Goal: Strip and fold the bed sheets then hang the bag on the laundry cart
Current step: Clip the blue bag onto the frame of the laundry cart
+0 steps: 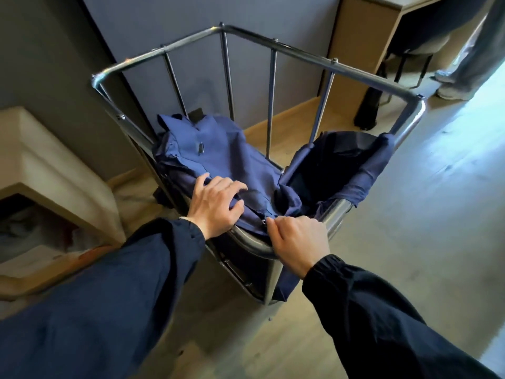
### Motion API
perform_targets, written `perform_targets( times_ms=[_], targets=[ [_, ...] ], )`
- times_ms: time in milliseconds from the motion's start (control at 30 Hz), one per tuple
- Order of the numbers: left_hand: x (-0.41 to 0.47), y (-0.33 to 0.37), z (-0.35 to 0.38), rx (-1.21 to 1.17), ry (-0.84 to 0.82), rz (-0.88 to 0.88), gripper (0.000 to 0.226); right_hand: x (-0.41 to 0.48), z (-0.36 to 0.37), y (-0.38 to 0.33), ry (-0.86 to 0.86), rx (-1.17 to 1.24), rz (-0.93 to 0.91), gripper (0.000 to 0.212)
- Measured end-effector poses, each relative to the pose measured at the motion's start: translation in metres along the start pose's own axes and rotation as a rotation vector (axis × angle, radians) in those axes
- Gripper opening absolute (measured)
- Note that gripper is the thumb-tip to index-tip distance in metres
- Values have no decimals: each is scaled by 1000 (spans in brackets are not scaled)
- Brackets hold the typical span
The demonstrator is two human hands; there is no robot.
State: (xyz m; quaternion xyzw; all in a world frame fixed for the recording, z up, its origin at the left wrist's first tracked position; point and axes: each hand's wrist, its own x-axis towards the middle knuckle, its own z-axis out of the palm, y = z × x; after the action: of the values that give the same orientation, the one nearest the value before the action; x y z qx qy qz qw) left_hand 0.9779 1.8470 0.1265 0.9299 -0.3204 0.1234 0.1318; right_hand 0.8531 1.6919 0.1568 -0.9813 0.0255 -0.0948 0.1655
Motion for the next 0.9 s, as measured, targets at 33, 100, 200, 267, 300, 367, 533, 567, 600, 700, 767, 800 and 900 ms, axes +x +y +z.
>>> perform_targets(
  times_ms=[33,100,200,267,300,367,533,567,600,700,767,800,900],
  targets=[
    [0,-1,1,-13,12,-6,35,-1,4,2,41,-6,1,47],
    [-3,-3,5,-19,41,1,34,-5,10,4,109,9,-13,47],
    [-2,-6,10,-26,96,48,38,-5,16,8,203,81,-36,45],
    [-2,-7,12,-55,124,68,41,-4,18,11,242,177,-21,45],
    [-3,-7,13,-99,153,87,40,-4,19,10,261,238,-14,47],
    [-4,-5,14,-243,212,150,35,-4,22,10,335,328,-27,53],
    [-11,9,16,-375,145,321,51,-2,29,18,480,626,-98,48],
    [-12,11,16,-367,145,321,56,-2,29,19,502,701,-118,46],
    [-12,11,16,-356,147,322,57,-3,29,20,526,771,-141,45],
    [-8,18,14,-366,117,307,53,-5,31,24,547,952,-224,48],
    [-1,27,11,-403,76,288,48,-7,32,28,540,1068,-269,50],
    [3,33,9,-394,55,280,40,-8,33,30,527,1169,-288,50],
    [16,51,6,-277,51,236,9,-15,30,36,468,1494,-356,48]
  ],
)
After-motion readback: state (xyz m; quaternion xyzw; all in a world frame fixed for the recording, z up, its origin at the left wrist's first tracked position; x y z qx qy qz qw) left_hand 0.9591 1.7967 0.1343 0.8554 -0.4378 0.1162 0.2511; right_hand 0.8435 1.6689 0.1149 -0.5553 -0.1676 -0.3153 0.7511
